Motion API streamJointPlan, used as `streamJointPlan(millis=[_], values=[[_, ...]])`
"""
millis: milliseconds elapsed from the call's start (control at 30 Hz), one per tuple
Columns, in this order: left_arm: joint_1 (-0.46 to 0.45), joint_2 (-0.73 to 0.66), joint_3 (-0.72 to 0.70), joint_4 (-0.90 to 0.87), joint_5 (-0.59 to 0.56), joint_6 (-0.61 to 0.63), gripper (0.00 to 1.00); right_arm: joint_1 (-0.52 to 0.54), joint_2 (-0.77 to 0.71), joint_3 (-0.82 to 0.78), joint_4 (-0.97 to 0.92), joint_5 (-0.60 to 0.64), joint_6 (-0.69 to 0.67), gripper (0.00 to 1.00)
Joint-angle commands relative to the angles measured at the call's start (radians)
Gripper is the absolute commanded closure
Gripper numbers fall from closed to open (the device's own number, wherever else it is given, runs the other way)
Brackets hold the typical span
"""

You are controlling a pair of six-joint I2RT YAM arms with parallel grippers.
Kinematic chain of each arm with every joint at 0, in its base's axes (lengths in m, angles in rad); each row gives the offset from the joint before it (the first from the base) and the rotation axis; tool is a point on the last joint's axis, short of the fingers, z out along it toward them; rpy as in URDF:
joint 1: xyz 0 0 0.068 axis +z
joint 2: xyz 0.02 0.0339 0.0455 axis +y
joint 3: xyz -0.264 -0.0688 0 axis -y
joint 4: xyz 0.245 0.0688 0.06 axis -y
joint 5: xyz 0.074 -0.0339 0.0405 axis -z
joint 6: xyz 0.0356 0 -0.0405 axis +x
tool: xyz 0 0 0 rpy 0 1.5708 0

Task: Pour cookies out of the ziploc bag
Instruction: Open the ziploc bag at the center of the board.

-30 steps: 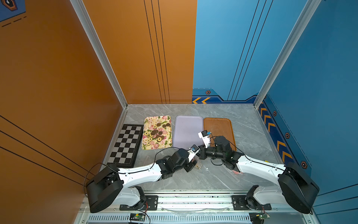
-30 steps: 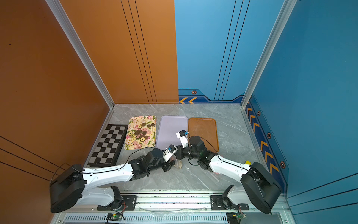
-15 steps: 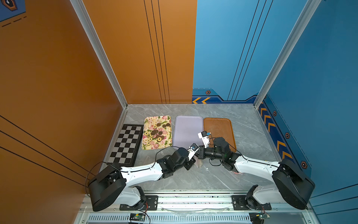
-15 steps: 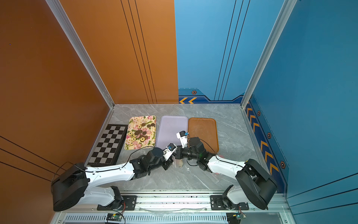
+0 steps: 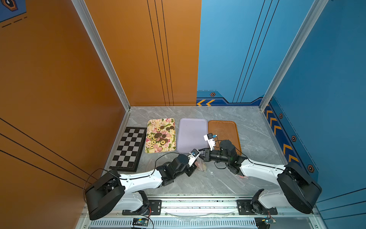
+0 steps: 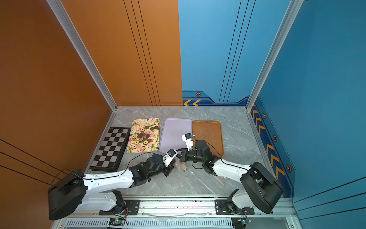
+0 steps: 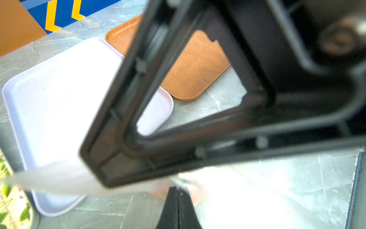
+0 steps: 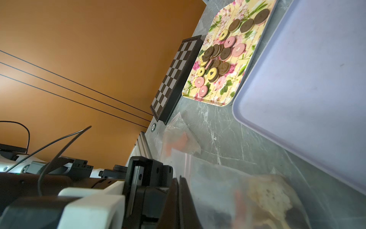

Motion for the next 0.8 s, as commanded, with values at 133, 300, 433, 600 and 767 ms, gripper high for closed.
streamJointPlan(millis=[133,300,433,600,767], values=[[0.018,-0.044,-0.055,0.021,-0.015,-0.020,1.00,-0.054,-0.113,0.038,-0.186,0.043,-0.135,0.57],[0.029,-0.074,-0.073,0.024,-0.014,-0.027,1.00,-0.076,-0.213,0.022,-0.348,0.108,-0.239,0.48],[0.033,-0.098,-0.088,0.026,-0.011,-0.034,1.00,-0.070,-0.212,0.026,-0.440,0.094,-0.328,0.51],[0.037,-0.119,-0.095,0.029,-0.008,-0.037,1.00,-0.011,-0.094,0.054,-0.442,0.068,-0.384,0.46],[0.036,-0.121,-0.091,0.028,0.003,-0.039,1.00,0.036,0.019,0.063,-0.325,0.030,-0.360,0.42]])
